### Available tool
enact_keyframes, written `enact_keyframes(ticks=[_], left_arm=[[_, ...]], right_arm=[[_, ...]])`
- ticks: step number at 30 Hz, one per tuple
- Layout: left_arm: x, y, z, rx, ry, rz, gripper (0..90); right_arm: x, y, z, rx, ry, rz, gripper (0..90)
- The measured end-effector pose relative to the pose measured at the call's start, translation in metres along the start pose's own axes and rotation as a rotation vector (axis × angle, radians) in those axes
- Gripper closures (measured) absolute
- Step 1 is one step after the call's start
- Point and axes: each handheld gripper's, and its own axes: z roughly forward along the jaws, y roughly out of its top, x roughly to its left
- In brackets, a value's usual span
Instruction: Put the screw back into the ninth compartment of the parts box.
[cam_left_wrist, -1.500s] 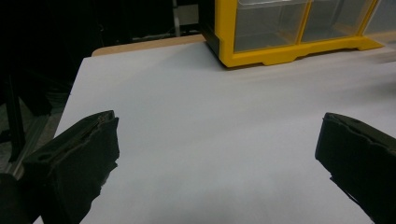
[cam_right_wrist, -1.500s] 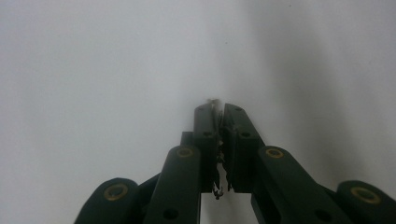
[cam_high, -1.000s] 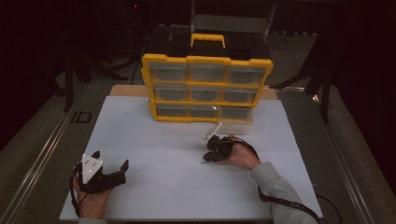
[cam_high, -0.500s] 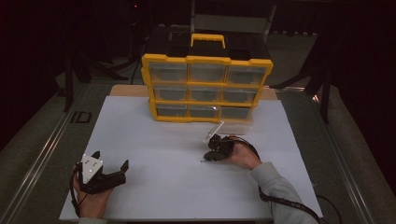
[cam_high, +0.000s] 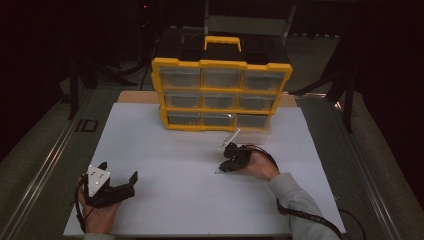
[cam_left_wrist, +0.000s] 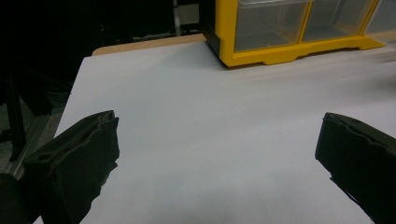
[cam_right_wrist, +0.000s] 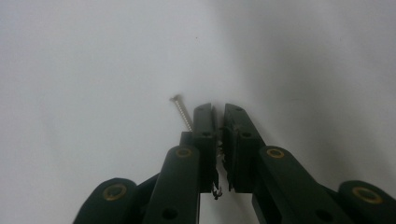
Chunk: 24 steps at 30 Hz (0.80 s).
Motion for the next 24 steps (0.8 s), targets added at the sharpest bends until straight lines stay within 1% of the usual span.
enact_keyframes(ticks=[5,11,12,14,15,17,19,21,24], left_arm=[[-0.0001,0.0001,-0.0002,0.000,0.001,0.001,0.4],[-0.0001,0.0001,-0.0001,0.001,0.000,0.000,0.4],[-0.0002,0.0002,-0.0002,0.000,0.001,0.001,0.4],[-0.0001,0.0001,-0.0002,0.000,0.001,0.000,0.3],[0.0001,0.0001,-0.0001,-0.001,0.001,0.000,0.4],[0.0001,0.0001,-0.0003,-0.001,0.002,-0.001,0.4],[0.0000,0.0001,-0.0003,-0.001,0.001,-0.001,0.3],[-0.0001,0.0001,-0.0003,-0.002,0.001,-0.001,0.4],[0.0003,0.0001,-0.0004,-0.002,0.004,-0.002,0.4]], right_arm=[[-0.0017,0.0014,-0.0002,0.007,0.008,0.020,84.5],[-0.0015,0.0020,-0.0019,-0.009,0.026,0.027,84.3],[-0.0016,0.0025,-0.0018,-0.006,0.013,0.027,84.4],[-0.0022,0.0029,-0.0014,-0.007,0.009,0.028,84.6],[-0.0021,0.0031,-0.0013,-0.006,-0.003,0.028,84.7],[-0.0028,0.0034,-0.0010,-0.004,-0.007,0.032,84.8],[-0.0034,0.0035,-0.0003,0.002,-0.022,0.029,84.8],[-0.0045,0.0035,-0.0005,0.000,-0.018,0.035,84.8],[-0.0065,0.0036,-0.0020,-0.019,-0.013,0.048,84.8]])
